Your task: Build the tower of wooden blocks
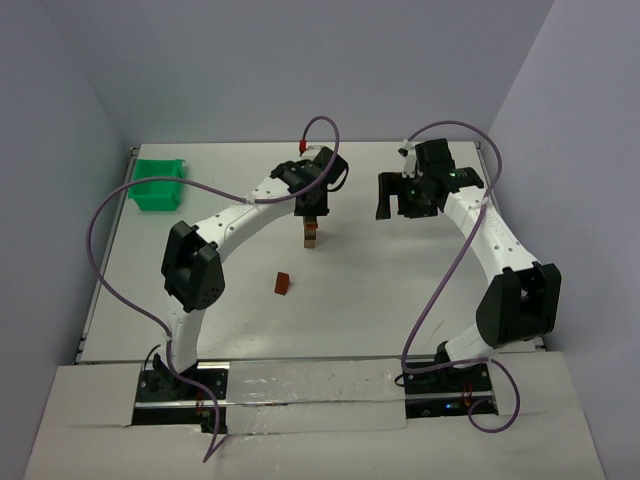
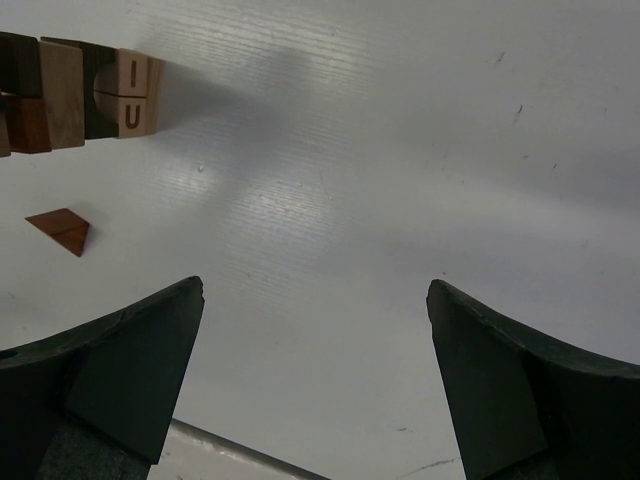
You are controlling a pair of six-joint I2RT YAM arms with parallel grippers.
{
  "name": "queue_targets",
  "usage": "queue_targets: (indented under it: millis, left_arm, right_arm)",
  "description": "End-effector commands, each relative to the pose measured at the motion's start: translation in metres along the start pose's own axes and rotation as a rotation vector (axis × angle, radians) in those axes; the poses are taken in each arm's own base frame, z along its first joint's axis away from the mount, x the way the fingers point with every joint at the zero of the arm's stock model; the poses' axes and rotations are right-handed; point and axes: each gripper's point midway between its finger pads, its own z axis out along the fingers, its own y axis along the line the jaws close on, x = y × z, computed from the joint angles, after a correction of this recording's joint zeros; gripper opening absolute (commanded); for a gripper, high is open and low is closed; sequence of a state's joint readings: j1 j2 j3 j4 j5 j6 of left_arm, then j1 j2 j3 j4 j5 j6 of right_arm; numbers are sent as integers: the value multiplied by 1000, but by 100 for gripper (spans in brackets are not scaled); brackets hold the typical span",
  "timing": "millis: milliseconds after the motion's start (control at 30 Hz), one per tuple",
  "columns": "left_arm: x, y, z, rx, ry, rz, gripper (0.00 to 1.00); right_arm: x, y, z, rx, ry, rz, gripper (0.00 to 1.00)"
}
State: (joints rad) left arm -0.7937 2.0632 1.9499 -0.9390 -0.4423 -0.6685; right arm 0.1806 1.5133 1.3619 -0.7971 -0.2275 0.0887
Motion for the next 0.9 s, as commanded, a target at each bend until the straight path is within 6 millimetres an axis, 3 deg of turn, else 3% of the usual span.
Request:
queue_targets:
  millis: [0, 433, 667, 867]
  left_arm:
    - [-5, 1, 6, -10, -12, -4, 40]
    - [-3, 1, 10, -2, 6, -2, 45]
    - [-6, 1, 8, 2, -1, -4, 69]
    - [-24, -3, -13, 55, -43, -18, 79]
  right_arm:
    - [-18, 4, -8, -11, -43, -1, 100]
    - [-19, 4, -6, -11, -36, 1, 100]
    - [-19, 3, -5, -11, -32, 2, 100]
    - [-21, 5, -8, -13, -42, -2, 100]
